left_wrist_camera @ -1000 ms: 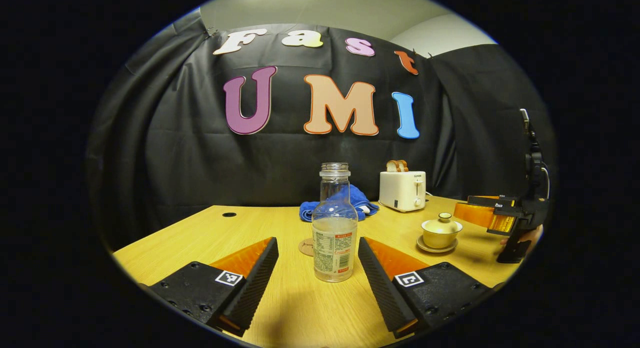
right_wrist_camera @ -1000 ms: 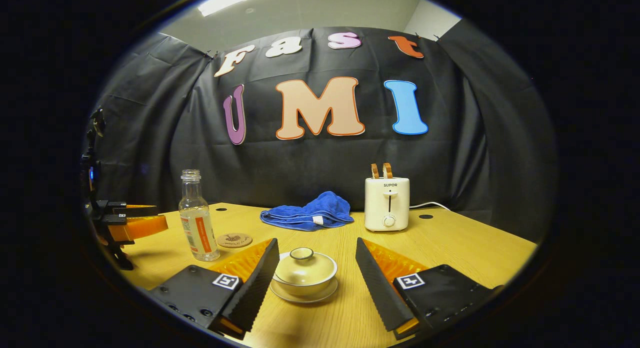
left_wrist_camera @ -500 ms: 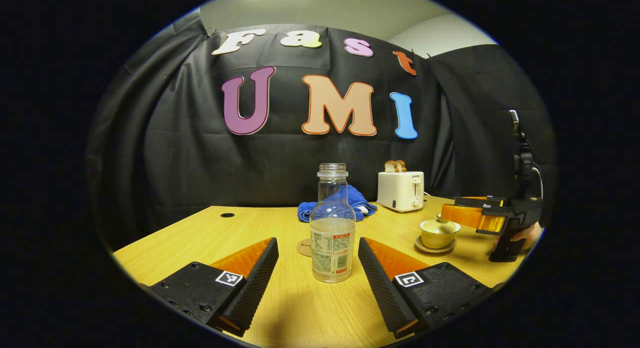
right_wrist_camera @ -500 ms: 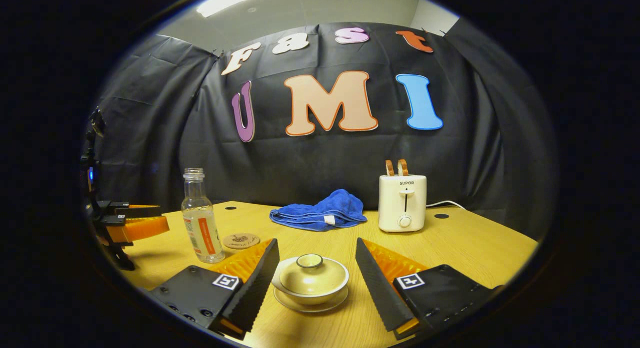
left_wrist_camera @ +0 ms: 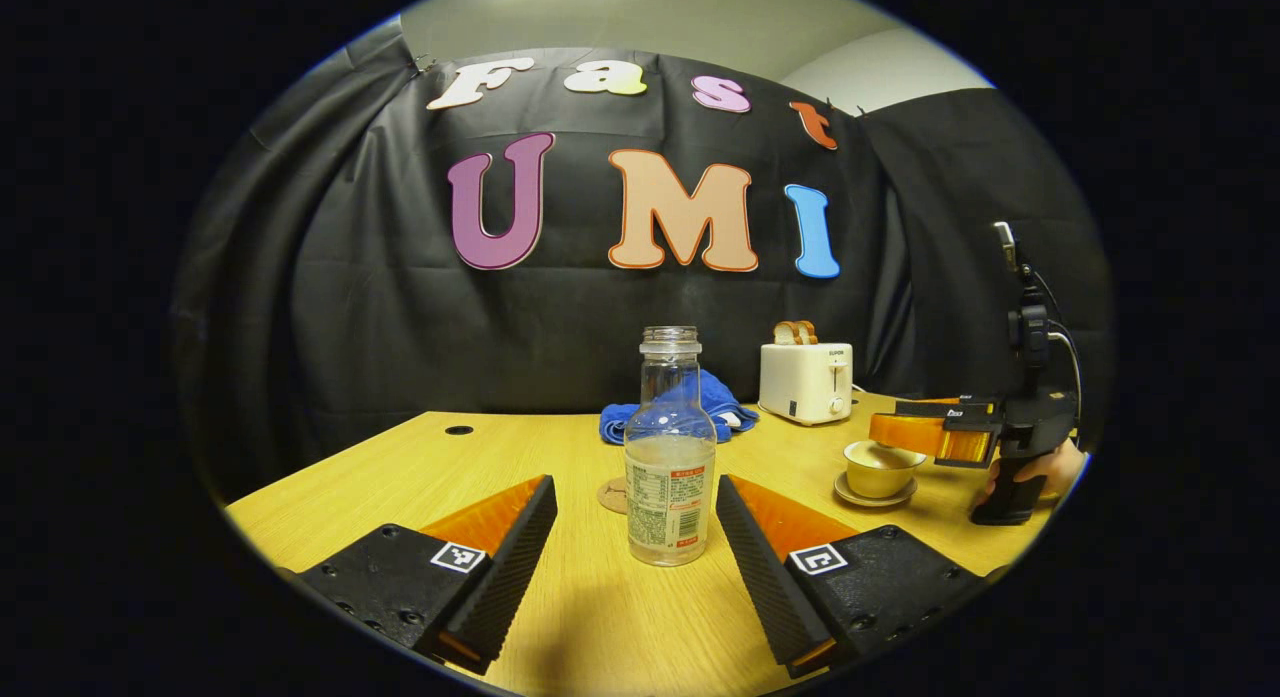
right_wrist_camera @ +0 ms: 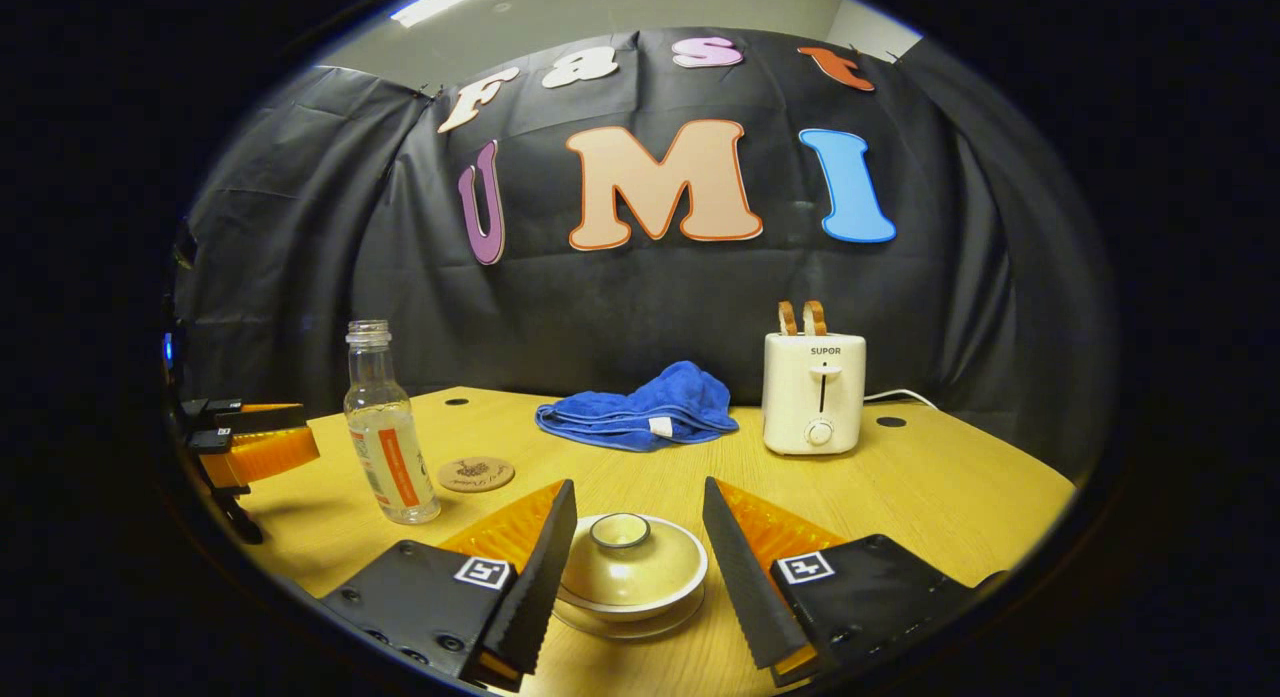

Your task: Open the teacup lid with one hand, grasp the water bottle and pour water into the teacup with the other hand; after pouring, place the water bottle on the coaster and then close the teacup lid.

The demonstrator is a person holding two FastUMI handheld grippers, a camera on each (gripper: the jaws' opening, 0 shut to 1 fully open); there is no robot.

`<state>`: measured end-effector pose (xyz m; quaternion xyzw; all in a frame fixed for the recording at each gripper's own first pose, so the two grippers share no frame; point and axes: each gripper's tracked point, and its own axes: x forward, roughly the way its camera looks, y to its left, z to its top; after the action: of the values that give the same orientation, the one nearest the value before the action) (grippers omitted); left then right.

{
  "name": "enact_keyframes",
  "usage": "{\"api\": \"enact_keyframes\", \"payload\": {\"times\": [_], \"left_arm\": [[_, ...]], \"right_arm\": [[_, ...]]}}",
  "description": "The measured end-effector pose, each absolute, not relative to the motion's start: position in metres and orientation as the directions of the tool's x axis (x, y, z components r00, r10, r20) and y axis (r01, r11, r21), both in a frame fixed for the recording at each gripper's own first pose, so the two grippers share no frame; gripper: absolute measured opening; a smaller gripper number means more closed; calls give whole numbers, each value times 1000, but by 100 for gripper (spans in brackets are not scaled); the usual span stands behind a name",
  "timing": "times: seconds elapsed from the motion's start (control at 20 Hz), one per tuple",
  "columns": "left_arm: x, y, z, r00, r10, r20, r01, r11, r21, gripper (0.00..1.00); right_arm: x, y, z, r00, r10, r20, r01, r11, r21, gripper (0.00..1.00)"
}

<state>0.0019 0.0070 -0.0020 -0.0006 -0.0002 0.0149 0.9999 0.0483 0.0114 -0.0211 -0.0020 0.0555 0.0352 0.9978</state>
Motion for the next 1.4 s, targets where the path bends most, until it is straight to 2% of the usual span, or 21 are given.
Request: {"api": "enact_keyframes", "payload": {"times": [0.2, 0.35, 0.45, 0.6, 0.7, 1.15, 1.4], "left_arm": [[2, 7, -2, 1000, 30, 1, -30, 1000, -1, 94], [2, 6, -3, 1000, 30, 1, -30, 1000, -1, 94], [2, 6, -4, 1000, 29, 1, -29, 1000, -1, 94], [1, 7, -3, 1000, 29, 0, -29, 1000, -2, 94], [2, 7, -2, 1000, 30, 1, -30, 1000, -2, 94], [8, 0, -4, 1000, 0, 0, 0, 1000, -2, 94], [21, -11, -4, 998, -57, 1, 57, 998, -1, 94]], "right_arm": [[54, 14, -33, 979, 81, -190, -84, 996, -8, 81], [58, 17, -32, 979, 82, -186, -85, 996, -8, 79], [58, 15, -32, 979, 82, -187, -85, 996, -10, 54], [60, 16, -33, 978, 89, -191, -90, 996, 2, 54], [64, 17, -33, 980, 83, -179, -86, 996, -12, 33], [59, 19, -30, 982, 87, -169, -92, 995, -24, 33], [53, 15, -20, 990, 84, -111, -85, 996, -6, 33]]}}
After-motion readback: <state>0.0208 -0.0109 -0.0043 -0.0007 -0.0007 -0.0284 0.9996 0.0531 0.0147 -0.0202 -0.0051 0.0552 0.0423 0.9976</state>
